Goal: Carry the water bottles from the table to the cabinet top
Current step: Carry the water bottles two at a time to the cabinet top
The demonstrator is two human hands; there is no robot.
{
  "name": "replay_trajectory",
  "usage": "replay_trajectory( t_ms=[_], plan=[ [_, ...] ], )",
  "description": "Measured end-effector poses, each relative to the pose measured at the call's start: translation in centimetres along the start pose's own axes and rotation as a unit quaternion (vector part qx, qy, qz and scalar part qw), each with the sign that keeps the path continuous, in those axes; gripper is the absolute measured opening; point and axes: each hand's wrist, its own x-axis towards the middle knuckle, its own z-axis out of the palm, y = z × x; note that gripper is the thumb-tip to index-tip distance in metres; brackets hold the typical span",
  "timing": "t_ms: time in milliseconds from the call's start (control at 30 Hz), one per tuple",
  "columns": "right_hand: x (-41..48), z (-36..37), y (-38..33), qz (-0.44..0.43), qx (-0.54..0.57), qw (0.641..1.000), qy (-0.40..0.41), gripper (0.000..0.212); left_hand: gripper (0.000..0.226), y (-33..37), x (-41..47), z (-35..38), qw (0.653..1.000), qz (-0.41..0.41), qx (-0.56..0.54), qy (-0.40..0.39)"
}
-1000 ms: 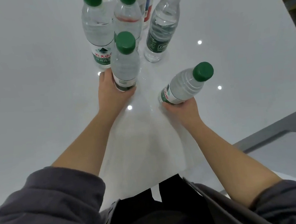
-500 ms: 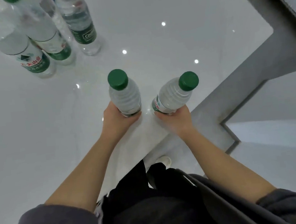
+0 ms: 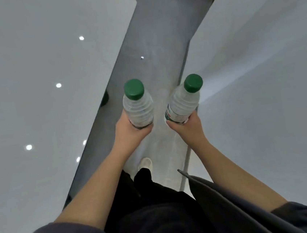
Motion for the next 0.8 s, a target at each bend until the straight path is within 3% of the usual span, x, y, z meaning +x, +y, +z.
replay_trajectory(
  t_ms=[133,333,567,800],
  plan=[
    [-1.5,-3.3,0.0,0.006,0.047,0.996,0.076,0.055,0.051,2.9,0.6,2.7,0.996,0.056,0.032,-0.063],
    [-1.8,-6.9,-4.3,-0.006,0.105,0.98,0.168,0.052,0.052,10.8,2.2,4.3,0.988,0.122,0.023,-0.091],
    [0.3,-12.0,-15.5,-0.116,0.16,0.958,0.207,0.053,0.049,24.5,3.5,2.8,0.96,0.25,-0.044,-0.114],
    [-0.2,-16.6,-26.1,-0.219,0.196,0.935,0.196,0.052,0.046,35.3,3.3,-0.4,0.932,0.326,-0.113,-0.113]
  ],
)
